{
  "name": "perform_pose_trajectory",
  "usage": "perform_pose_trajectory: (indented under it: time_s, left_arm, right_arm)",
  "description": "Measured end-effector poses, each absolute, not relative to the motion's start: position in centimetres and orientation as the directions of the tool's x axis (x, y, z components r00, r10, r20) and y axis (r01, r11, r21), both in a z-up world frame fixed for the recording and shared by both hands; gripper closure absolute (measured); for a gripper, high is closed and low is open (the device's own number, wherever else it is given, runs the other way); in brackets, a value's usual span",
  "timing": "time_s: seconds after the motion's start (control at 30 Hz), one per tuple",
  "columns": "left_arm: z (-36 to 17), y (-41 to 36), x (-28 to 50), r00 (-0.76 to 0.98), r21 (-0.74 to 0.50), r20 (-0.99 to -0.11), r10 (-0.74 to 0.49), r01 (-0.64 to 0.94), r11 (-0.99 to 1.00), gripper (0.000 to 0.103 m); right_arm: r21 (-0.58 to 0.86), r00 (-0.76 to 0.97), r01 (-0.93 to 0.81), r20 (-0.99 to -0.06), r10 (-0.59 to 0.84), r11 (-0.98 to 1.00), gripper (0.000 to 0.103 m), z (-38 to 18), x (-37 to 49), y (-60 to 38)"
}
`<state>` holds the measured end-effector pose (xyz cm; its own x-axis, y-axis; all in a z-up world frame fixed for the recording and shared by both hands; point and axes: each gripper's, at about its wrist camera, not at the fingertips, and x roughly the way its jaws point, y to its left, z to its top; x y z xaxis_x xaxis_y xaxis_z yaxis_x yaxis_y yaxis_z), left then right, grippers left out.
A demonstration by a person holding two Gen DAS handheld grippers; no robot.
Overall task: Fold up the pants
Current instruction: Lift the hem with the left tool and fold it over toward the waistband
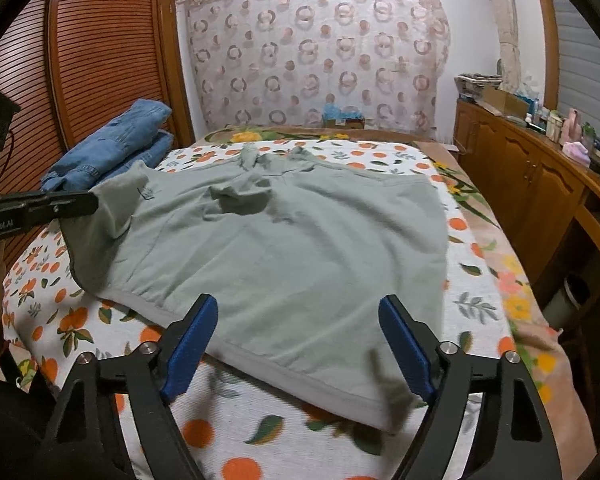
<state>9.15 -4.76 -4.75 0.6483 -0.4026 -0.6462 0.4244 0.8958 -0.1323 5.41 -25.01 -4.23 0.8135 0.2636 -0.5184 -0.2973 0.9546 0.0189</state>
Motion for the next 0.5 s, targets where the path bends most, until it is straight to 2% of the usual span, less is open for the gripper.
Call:
perform_pose_trajectory:
  time_s: [0.2,0.5]
  left_arm:
    - [-3.5,-8.7,10.1,0.625,-0.116,-0.641,-0.445,0.495,0.861,0.098]
    - [-2.7,-13.3,10.3,0.581,-0.117,-0.644,-0.498,0.567,0.815,0.098]
  right_arm:
    - [0.020,0.824,-0.265,-0.515,0.237,0.964,0.032,-4.3,4.9,-26.0]
    - [0.038,0.840,-0.209,-0.506,0.199,0.977,0.037,-4.0,3.8,-26.5]
